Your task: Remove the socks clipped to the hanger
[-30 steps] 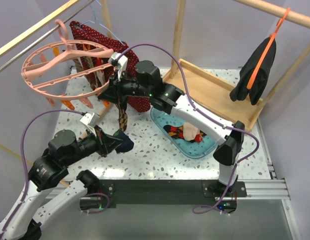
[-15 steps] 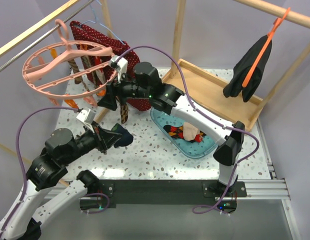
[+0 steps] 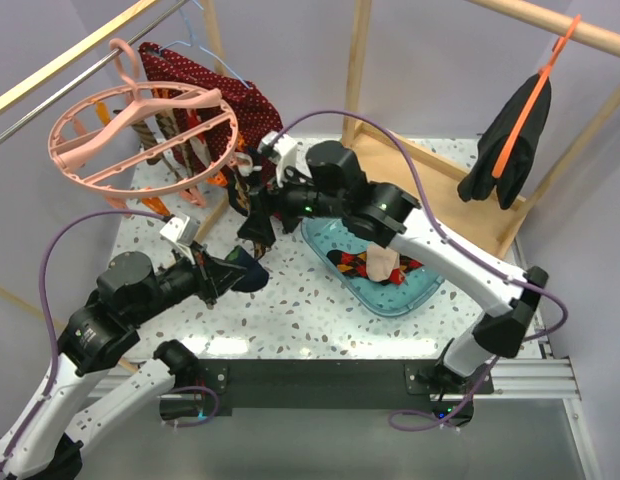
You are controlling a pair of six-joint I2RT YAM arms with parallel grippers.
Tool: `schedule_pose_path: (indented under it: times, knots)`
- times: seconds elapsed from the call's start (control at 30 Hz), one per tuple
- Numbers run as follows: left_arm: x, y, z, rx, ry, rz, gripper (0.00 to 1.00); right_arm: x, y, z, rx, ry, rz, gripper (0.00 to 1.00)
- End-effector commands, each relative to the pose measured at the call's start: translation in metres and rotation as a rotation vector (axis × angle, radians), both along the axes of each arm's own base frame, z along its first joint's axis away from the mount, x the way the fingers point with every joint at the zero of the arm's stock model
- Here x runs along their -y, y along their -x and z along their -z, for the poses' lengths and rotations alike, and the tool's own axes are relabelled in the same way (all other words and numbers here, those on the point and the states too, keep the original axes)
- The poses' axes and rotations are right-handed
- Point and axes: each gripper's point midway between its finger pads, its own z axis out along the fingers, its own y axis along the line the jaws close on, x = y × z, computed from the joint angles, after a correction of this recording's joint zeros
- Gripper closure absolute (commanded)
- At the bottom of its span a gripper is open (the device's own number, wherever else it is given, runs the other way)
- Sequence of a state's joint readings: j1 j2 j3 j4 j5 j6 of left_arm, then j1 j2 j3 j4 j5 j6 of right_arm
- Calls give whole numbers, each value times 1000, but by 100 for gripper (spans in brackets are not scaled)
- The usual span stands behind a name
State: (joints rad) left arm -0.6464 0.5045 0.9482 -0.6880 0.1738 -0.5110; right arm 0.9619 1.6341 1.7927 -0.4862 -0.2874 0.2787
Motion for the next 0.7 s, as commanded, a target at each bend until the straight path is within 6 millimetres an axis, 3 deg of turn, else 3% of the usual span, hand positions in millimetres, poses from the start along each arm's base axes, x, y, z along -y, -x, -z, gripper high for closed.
schedule_pose_path:
  times: [0.0,0.03,0.07,0.13,0.2,0.23,0.37,0.53,0.67]
  knots:
    - [5,-1,-22,79,24,38,100,28,39,-13,-37,-29,-98,12]
    - [6,-1,-22,79,25,41,100,29,49,0,-72,-18,-140,14]
    - [7,-1,-23,78,26,47,100,31,57,-8,-77,-57,-169,17]
    - [9,-1,-22,75,26,56,100,33,76,2,-120,-66,-250,20]
    - [12,0,-24,77,31,71,100,37,85,-9,-103,-115,-284,22]
    - [12,0,-24,77,34,74,100,38,89,-1,-123,-110,-302,23]
    - [15,3,-27,80,52,94,100,36,99,3,-149,-139,-359,30]
    - [17,6,-30,85,72,110,100,29,98,13,-175,-147,-358,38]
    - [18,7,-33,91,88,116,100,23,100,13,-192,-159,-367,53]
